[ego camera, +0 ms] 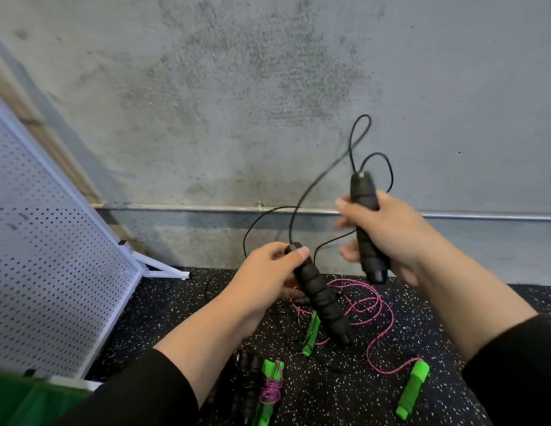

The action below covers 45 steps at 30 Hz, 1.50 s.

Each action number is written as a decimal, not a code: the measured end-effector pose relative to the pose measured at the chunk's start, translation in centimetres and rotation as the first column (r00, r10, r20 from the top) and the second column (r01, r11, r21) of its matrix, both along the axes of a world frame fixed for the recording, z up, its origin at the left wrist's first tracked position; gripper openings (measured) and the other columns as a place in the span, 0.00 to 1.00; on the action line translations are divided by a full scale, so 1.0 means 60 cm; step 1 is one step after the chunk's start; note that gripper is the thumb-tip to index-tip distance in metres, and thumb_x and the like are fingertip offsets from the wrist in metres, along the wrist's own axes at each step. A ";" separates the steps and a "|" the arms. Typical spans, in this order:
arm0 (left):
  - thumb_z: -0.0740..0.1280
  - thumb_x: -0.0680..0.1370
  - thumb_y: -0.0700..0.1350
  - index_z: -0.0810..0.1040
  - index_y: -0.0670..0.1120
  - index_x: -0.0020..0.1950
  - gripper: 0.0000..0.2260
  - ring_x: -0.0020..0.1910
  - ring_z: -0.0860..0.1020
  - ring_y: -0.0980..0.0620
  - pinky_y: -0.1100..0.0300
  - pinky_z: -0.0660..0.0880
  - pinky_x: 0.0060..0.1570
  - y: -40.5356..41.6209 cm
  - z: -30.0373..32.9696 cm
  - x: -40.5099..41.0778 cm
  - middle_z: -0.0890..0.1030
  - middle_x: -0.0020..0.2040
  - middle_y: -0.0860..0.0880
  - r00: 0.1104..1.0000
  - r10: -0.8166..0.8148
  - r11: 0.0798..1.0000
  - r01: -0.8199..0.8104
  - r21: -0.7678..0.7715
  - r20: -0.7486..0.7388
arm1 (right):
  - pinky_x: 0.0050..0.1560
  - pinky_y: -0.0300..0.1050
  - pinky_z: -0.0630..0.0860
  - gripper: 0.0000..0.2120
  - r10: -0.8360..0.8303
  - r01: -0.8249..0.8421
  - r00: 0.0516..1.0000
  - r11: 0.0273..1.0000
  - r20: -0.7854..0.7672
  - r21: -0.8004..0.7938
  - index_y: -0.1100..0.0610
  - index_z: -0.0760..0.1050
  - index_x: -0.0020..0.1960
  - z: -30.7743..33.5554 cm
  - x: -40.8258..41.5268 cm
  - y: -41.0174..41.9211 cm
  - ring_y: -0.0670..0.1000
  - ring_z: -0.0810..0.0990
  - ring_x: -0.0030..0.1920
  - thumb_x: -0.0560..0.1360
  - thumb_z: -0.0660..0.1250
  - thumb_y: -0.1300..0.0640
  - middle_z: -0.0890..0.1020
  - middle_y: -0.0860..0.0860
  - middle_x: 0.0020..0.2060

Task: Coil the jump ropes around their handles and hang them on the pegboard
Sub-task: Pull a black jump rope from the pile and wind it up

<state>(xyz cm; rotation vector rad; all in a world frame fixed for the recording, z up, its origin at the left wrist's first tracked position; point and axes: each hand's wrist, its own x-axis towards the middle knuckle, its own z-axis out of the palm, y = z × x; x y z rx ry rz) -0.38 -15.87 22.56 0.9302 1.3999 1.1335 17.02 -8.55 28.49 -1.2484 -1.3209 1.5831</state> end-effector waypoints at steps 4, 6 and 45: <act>0.69 0.81 0.48 0.76 0.43 0.49 0.08 0.39 0.78 0.45 0.55 0.80 0.37 -0.011 0.004 -0.021 0.77 0.43 0.43 0.979 0.096 0.991 -0.078 -0.107 0.177 | 0.29 0.45 0.76 0.12 0.214 -0.222 0.926 0.975 0.311 -0.012 0.60 0.73 0.54 -0.027 -0.003 -0.011 0.53 0.75 0.28 0.78 0.72 0.53 0.79 0.57 0.38; 0.70 0.81 0.49 0.76 0.43 0.48 0.10 0.37 0.77 0.46 0.55 0.79 0.36 -0.014 0.002 -0.030 0.76 0.42 0.42 0.976 0.116 0.990 -0.098 -0.103 0.184 | 0.31 0.45 0.76 0.07 0.247 -0.296 0.876 0.953 0.415 0.058 0.58 0.76 0.50 -0.027 -0.010 -0.020 0.52 0.77 0.29 0.76 0.73 0.57 0.80 0.55 0.34; 0.73 0.75 0.57 0.74 0.46 0.57 0.19 0.25 0.66 0.50 0.65 0.60 0.21 0.070 0.024 0.103 0.71 0.38 0.43 0.892 -0.018 1.000 0.013 0.015 0.452 | 0.53 0.62 0.83 0.27 0.225 -0.351 0.907 0.873 -0.357 -0.340 0.62 0.76 0.66 -0.033 0.075 -0.071 0.65 0.83 0.49 0.79 0.60 0.41 0.82 0.69 0.56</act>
